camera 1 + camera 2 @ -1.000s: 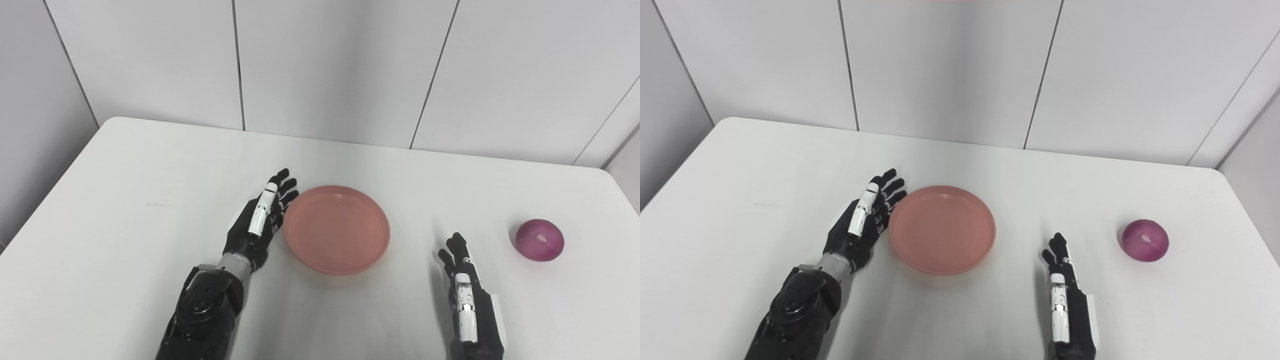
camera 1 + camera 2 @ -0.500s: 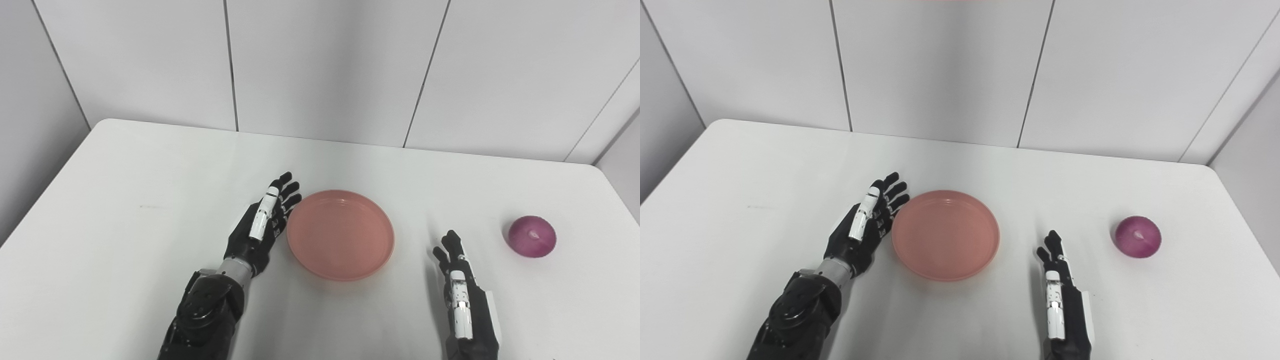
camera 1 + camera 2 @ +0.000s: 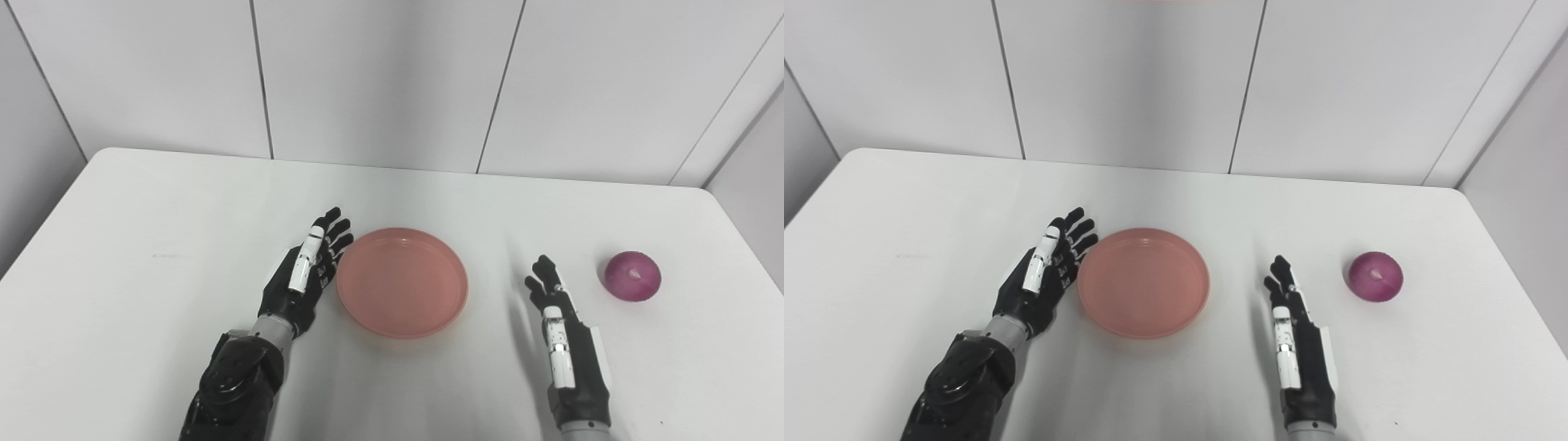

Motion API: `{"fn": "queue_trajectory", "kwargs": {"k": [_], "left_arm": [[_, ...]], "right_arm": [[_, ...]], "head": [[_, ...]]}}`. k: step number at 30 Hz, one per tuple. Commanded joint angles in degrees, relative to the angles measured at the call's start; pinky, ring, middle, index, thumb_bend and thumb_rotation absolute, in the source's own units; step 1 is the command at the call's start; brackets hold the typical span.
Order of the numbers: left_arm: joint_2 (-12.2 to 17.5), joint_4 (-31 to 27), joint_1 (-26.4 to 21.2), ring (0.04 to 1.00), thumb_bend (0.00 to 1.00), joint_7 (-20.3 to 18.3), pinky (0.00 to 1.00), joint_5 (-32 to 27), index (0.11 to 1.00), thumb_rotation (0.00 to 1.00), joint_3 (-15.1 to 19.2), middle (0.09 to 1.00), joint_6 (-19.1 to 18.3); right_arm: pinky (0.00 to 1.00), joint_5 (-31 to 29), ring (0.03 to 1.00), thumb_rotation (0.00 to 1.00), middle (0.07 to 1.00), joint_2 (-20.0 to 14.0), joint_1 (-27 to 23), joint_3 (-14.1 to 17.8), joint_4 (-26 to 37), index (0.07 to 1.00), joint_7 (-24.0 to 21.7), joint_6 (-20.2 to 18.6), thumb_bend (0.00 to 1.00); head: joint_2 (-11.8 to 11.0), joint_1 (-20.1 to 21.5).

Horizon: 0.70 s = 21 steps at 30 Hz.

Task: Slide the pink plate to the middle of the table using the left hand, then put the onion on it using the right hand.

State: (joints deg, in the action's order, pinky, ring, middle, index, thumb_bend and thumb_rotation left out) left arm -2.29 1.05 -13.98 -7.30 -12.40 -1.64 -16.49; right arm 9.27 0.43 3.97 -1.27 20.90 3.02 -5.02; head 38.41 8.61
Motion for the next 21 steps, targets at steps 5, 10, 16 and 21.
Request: {"fn": "queue_trajectory", "kwargs": {"k": [5,10,16,21], "left_arm": [[0.29,0.07,0.66,0.938,0.48,-1.28,0.92,-1.07,0.937,1.0,0.55,0.954,1.19],[0.62,0.28,0.75,0.949,0.49,-2.38,0.94,-2.0,0.947,1.0,0.86,0.963,1.29],[0.96,-0.22,0.87,0.945,0.49,-2.93,0.93,-2.6,0.947,1.0,1.1,0.959,1.05],[1.04,-0.49,1.0,0.936,0.49,-2.63,0.92,-2.79,0.935,1.0,1.52,0.95,0.46]], "right_arm": [[0.92,2.01,0.951,1.0,0.934,-1.55,-4.06,1.1,5.82,0.927,-0.53,-6.13,0.28],[0.92,4.85,0.919,1.0,0.93,-3.95,-6.14,1.98,7.22,0.93,-0.75,-7.68,0.31],[0.87,7.46,0.897,0.92,0.917,-6.99,-8.15,2.99,7.67,0.92,-1.12,-7.94,0.42],[0.79,14.76,0.858,0.83,0.893,-10.42,-9.81,2.92,7.38,0.903,-0.6,-7.43,0.48]], "head": [[0.08,1.33],[0.24,2.29],[0.71,4.77],[0.95,6.22]]}}
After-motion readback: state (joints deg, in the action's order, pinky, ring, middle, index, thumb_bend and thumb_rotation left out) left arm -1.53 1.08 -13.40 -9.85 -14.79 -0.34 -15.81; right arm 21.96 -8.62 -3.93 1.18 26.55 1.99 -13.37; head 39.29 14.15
